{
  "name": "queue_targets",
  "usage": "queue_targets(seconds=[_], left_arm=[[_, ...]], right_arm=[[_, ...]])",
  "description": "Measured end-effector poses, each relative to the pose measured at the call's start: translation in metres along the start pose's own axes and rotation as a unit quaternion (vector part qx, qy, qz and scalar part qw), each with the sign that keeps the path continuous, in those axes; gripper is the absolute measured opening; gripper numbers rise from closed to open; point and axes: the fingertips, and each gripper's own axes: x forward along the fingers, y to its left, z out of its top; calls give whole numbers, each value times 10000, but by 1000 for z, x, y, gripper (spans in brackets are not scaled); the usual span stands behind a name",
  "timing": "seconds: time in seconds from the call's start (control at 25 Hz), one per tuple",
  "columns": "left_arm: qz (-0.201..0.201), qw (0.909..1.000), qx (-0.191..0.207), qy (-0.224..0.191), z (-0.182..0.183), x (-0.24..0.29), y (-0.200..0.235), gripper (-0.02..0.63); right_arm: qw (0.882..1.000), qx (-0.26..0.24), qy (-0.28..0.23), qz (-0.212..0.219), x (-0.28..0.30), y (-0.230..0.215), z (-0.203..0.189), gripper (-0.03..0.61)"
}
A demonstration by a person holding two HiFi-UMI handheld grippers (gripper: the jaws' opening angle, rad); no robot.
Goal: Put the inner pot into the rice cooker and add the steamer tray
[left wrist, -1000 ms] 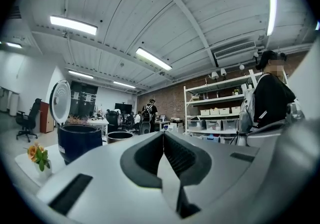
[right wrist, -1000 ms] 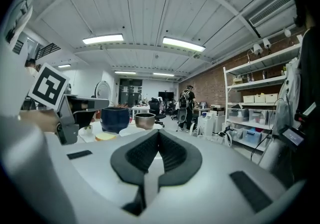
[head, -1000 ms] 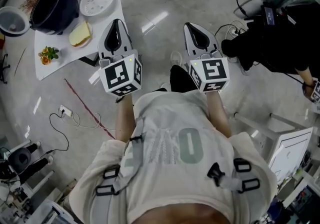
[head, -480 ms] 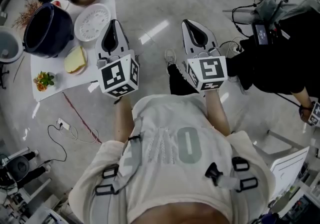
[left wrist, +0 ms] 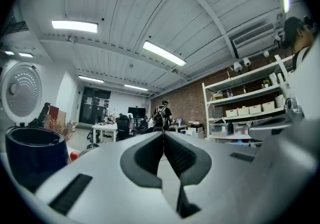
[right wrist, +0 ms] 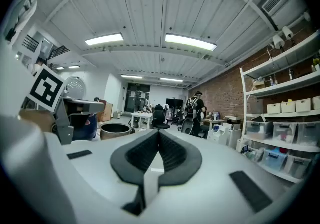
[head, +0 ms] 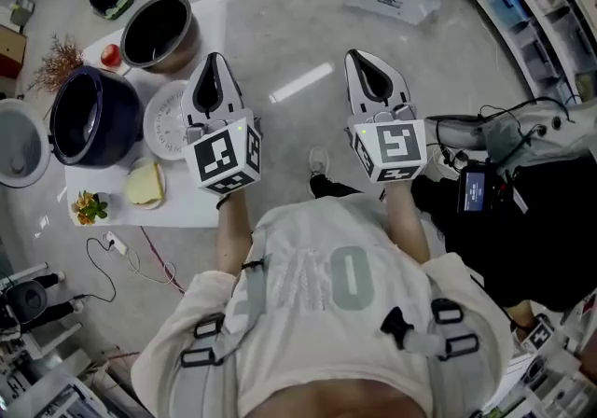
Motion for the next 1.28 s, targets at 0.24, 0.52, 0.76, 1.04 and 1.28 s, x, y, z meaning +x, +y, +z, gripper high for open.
queue_targets(seconds=[0.24, 0.52, 0.76, 1.04, 1.28], left_arm=[[291, 9995, -4, 102, -2, 59, 0, 21], [646, 9975, 116, 268, -12, 74, 6, 21], [876, 9955, 108, 339, -13, 77, 22, 21], [1190, 9925, 224, 158, -8, 87, 47, 21], [1727, 9849, 101, 67, -2, 93, 94, 23]], right_arm=[[9996, 156, -4, 251, 62, -43, 0, 6], [9973, 296, 68, 661, 97, -46, -14, 6], [9960, 358, 5, 822, 111, -36, -12, 6], [9946, 267, -171, 992, 141, -32, -5, 6], [9909, 112, -345, 1299, 190, -12, 18, 6]])
